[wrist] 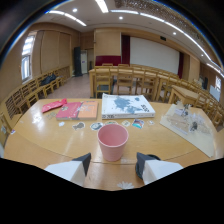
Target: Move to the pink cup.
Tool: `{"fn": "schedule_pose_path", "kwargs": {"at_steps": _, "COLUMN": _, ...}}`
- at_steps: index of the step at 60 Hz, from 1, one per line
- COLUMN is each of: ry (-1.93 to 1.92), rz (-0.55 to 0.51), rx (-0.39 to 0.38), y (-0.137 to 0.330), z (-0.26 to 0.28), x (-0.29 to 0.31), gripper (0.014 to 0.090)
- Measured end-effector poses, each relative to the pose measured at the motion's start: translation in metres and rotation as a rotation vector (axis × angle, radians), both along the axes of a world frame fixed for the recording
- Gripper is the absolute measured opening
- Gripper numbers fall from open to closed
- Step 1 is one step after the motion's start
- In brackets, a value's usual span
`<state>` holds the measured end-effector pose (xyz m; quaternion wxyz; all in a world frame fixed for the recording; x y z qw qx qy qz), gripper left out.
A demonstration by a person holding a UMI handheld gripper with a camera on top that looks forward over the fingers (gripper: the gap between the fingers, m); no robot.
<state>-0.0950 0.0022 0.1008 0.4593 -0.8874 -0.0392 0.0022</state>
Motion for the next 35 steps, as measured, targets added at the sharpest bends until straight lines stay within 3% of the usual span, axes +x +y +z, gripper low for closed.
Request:
{"fn": "schedule_pose_path", "kwargs": {"at_steps": 12, "ry": 0.007, "rz": 0.014, "rx": -0.046, "y": 0.009, "z": -0.019, "x": -0.006, "gripper": 0.0861}}
{"fn": "schedule_pose_path", "kwargs": {"at_steps": 35, "ry": -0.002, "rz": 0.016, "rx": -0.049, "y": 0.012, "z": -0.022, "x": -0.006, "gripper": 0.0862}}
